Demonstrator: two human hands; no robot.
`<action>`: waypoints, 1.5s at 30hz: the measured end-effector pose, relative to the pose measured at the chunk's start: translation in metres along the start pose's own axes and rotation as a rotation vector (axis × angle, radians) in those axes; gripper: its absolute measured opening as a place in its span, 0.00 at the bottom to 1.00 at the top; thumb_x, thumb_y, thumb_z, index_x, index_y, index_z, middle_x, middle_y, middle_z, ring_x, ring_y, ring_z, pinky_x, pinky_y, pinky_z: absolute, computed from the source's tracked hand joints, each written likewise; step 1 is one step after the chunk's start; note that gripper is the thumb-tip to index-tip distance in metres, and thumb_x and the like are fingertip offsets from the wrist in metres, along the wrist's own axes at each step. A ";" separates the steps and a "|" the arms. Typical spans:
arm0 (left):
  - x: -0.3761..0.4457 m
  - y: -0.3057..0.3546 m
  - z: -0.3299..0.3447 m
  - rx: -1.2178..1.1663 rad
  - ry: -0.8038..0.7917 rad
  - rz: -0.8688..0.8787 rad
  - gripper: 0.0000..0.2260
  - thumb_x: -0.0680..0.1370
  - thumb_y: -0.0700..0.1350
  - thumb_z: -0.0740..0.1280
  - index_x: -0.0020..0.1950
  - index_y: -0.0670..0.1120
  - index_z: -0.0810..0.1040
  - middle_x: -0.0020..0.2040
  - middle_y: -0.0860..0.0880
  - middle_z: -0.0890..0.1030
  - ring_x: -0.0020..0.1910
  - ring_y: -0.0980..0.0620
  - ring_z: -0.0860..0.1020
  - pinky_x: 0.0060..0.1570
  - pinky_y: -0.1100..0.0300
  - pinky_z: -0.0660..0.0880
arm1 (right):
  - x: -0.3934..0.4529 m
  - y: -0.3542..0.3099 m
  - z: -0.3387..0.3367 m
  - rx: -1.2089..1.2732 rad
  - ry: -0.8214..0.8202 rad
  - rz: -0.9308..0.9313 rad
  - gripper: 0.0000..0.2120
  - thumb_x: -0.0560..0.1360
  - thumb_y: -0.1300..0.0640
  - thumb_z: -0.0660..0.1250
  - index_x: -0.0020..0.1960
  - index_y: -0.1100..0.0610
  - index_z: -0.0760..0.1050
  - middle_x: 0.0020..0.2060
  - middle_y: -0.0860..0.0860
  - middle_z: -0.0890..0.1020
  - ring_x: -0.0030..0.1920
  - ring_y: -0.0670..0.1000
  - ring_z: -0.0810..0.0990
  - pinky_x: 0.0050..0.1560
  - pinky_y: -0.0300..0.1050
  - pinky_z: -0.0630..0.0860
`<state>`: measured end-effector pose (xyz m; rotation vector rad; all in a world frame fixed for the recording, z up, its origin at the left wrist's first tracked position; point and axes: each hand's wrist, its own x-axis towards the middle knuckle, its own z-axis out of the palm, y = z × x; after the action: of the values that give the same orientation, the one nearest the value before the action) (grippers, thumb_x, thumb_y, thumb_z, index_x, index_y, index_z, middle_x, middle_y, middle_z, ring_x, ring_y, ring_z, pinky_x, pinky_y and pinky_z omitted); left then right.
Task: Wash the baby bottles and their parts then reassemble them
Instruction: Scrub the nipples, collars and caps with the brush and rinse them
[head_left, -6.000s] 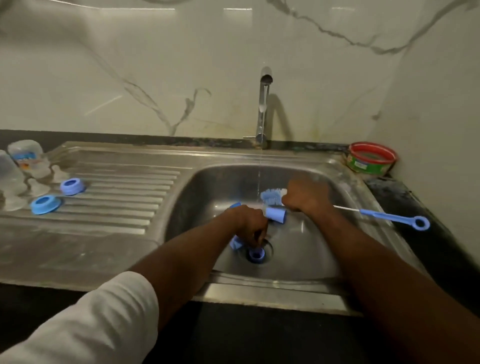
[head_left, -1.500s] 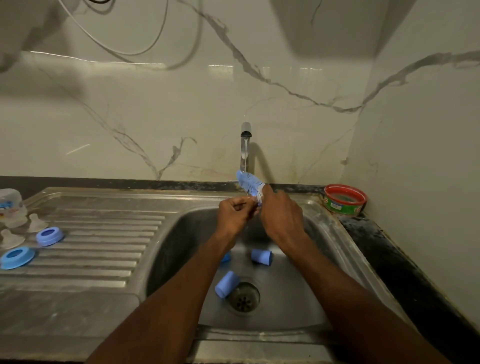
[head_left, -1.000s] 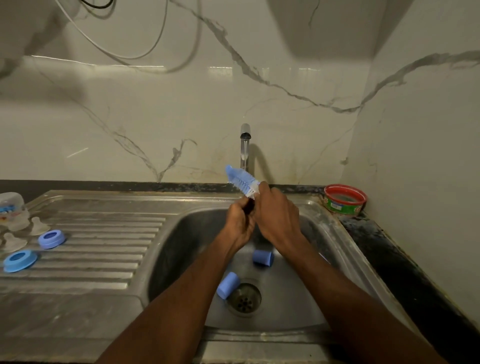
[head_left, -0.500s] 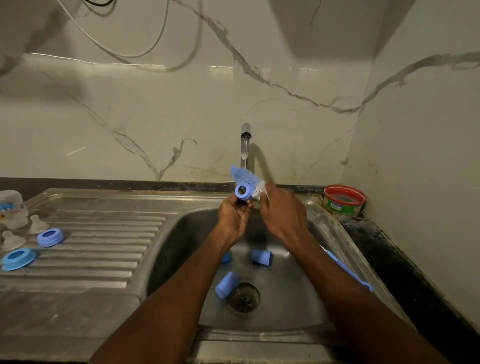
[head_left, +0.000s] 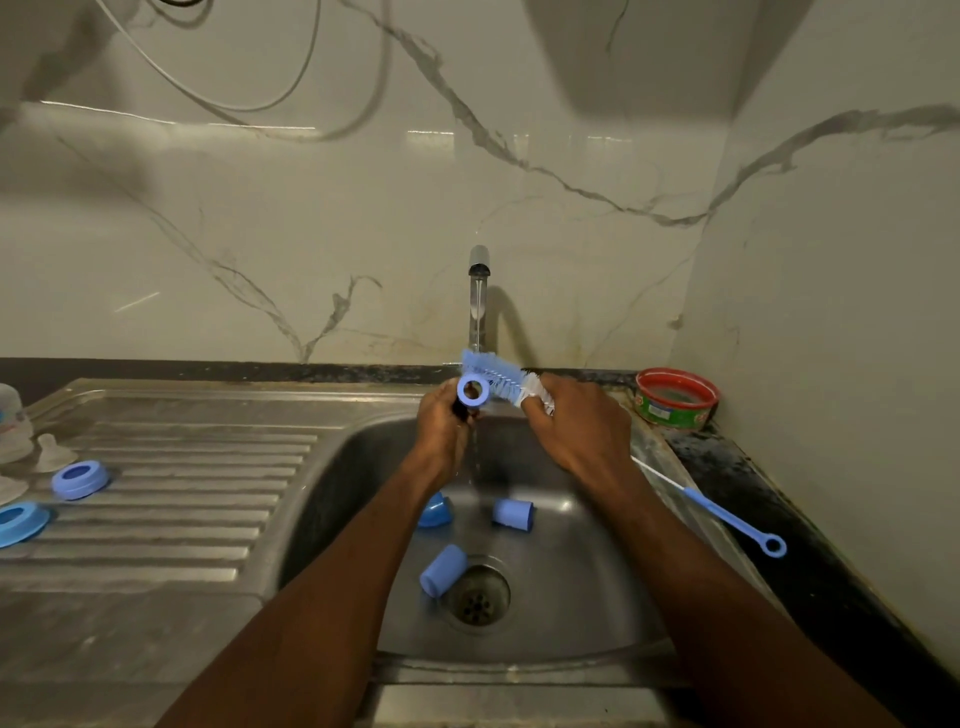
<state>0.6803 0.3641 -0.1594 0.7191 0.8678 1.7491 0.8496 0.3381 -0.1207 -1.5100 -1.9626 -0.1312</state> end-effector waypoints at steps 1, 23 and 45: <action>-0.001 -0.002 0.000 -0.002 -0.018 -0.018 0.09 0.83 0.38 0.60 0.49 0.40 0.80 0.41 0.45 0.83 0.38 0.51 0.79 0.39 0.60 0.75 | -0.001 -0.002 0.001 0.006 -0.007 -0.009 0.16 0.79 0.41 0.59 0.56 0.50 0.77 0.50 0.51 0.84 0.48 0.57 0.81 0.41 0.48 0.71; -0.001 -0.001 0.000 -0.092 0.152 -0.097 0.10 0.84 0.42 0.62 0.53 0.38 0.80 0.43 0.44 0.85 0.41 0.52 0.84 0.38 0.63 0.81 | -0.006 -0.008 0.002 -0.070 -0.016 -0.059 0.12 0.80 0.47 0.60 0.59 0.51 0.74 0.50 0.53 0.82 0.47 0.56 0.81 0.39 0.46 0.68; -0.002 -0.009 0.002 0.051 -0.031 -0.137 0.13 0.86 0.43 0.59 0.63 0.36 0.77 0.53 0.37 0.84 0.45 0.48 0.86 0.42 0.60 0.82 | 0.003 -0.002 -0.014 -0.178 -0.050 0.040 0.12 0.80 0.48 0.62 0.59 0.51 0.76 0.51 0.53 0.83 0.48 0.57 0.82 0.41 0.48 0.71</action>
<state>0.6870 0.3649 -0.1660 0.7019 0.9218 1.5955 0.8531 0.3333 -0.1072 -1.6797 -2.0025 -0.2598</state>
